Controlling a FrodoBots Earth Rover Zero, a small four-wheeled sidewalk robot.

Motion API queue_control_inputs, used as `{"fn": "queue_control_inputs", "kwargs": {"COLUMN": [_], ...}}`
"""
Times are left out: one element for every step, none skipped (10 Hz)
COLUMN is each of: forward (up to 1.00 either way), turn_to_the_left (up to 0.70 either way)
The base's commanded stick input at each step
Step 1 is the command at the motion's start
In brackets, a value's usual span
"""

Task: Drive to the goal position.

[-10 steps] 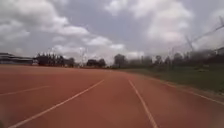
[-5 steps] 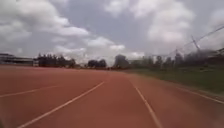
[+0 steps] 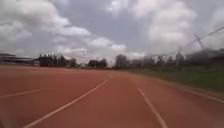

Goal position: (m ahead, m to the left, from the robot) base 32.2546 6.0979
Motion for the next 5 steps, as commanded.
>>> {"fn": "queue_control_inputs", "kwargs": {"forward": [0.70, 0.70, 0.70, 0.70, 0.70], "turn_to_the_left": [-0.35, -0.35, 0.00, 0.00, 0.00]}}
